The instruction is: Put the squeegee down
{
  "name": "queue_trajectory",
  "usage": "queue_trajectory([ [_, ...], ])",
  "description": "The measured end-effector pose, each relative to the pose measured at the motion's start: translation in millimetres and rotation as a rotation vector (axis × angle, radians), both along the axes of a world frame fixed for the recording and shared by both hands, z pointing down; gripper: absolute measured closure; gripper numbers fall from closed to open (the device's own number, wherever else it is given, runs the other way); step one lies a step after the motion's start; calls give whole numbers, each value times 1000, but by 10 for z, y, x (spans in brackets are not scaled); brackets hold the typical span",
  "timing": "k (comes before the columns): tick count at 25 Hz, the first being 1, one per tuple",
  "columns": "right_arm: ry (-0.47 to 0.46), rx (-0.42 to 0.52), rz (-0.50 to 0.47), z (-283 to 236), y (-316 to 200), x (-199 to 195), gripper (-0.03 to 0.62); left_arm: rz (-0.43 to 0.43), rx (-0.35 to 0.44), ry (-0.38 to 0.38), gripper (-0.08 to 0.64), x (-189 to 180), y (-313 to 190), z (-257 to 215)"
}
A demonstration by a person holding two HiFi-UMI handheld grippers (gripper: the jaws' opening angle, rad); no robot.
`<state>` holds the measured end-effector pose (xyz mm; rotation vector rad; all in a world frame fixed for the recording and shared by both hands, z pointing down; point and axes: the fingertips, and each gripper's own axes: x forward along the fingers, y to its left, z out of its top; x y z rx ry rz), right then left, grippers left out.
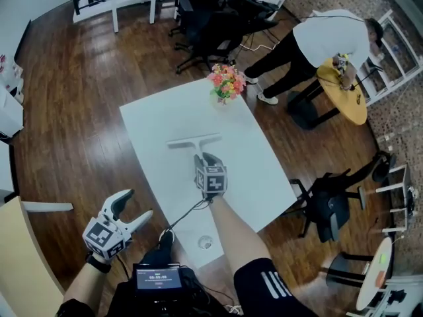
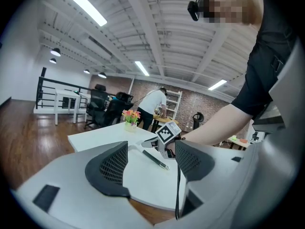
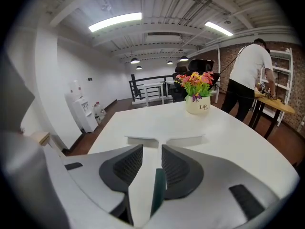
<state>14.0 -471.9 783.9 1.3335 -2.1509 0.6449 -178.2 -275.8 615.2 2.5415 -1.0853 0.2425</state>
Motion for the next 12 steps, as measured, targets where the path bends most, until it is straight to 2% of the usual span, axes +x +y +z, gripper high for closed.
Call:
queue_trajectory([
  [8, -59, 81, -17, -601, 420, 68, 440, 37, 23, 26, 247, 288, 246, -361],
  [12, -96, 122, -43, -887, 816, 127, 442, 58, 67, 11, 247, 368, 497, -409],
])
